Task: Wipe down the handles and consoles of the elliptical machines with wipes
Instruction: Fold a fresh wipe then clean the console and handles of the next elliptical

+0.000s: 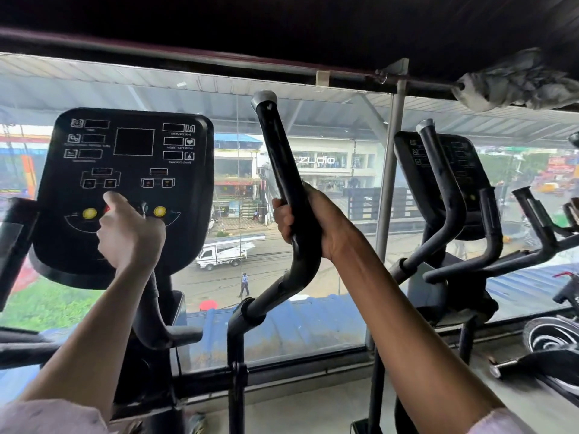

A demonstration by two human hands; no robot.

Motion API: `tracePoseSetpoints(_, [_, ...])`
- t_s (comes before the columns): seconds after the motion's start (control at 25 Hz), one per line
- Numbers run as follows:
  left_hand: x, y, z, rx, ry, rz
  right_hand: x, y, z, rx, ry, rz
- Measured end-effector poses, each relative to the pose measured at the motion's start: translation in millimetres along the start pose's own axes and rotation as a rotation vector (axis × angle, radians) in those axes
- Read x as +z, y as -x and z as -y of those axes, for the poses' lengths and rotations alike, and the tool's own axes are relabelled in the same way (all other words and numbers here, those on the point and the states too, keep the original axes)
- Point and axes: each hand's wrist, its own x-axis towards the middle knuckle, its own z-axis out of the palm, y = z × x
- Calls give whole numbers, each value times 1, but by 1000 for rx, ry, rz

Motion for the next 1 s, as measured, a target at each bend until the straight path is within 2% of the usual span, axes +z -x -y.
tracePoseSetpoints(0.08, [-1, 0, 0, -4, -4, 2, -2, 4, -7, -10, 34, 39])
tracePoseSetpoints(0.16, [-1, 0, 0, -8, -5, 5, -1, 13, -18, -125, 107, -63])
tracePoseSetpoints(0.36, [-3, 4, -2, -13, -29, -8, -6, 28, -69, -653, 494, -493])
tracePoseSetpoints(0.48, [-3, 6, -2, -19, -21, -7, -18, 34, -96, -870, 675, -557])
tracePoseSetpoints(0.6, [-2, 5, -2, -21, -32, -7, -31, 40, -104, -857, 678, -482])
tracePoseSetpoints(0.76, [1, 7, -2, -21, -68, -20, -36, 50, -104, -585, 348, -375])
tracePoseSetpoints(0.88, [3, 7, -4, -23, -102, -46, -43, 53, -107, -595, 241, -333])
tracePoseSetpoints(1.0, [9, 17, -4, -24, -196, -96, -58, 51, -103, -601, 144, -359])
